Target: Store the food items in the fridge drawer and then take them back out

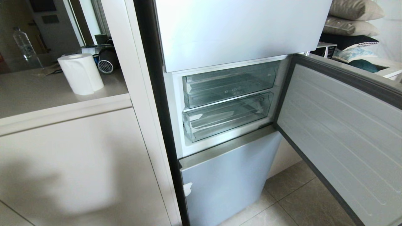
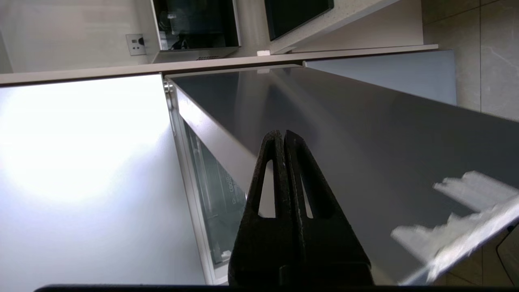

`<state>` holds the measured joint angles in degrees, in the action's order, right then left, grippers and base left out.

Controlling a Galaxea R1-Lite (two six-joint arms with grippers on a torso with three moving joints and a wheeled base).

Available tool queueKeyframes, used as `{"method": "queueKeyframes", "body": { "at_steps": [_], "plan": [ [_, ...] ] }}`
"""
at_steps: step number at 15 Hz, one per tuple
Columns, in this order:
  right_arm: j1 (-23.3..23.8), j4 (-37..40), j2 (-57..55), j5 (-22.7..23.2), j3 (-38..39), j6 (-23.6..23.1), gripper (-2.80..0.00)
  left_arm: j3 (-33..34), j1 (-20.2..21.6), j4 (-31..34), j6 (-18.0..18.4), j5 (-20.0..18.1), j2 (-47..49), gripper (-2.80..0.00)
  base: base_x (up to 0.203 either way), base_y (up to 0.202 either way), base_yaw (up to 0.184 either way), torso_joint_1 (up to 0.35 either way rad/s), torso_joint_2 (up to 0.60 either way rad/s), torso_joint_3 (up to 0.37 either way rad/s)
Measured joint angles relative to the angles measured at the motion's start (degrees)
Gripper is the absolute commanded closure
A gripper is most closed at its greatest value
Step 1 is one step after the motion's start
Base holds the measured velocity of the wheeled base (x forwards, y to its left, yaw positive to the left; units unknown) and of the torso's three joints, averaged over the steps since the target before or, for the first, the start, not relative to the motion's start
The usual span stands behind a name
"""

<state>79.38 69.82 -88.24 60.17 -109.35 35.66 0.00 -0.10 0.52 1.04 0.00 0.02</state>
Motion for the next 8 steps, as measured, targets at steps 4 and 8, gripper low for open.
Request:
{"method": "queueKeyframes", "body": {
  "at_steps": [4,8],
  "plan": [
    [0.2,-8.8,0.4,-0.2,10.5,-0.1,0.00,0.0,0.0,0.0,0.0,0.0,0.0,0.00,0.000,0.000,0.000,0.000,0.00,0.000],
    [-4.7,-24.4,1.3,-1.0,28.4,-0.3,0.00,0.0,0.0,0.0,0.0,0.0,0.0,0.00,0.000,0.000,0.000,0.000,0.00,0.000]
  ]
}}
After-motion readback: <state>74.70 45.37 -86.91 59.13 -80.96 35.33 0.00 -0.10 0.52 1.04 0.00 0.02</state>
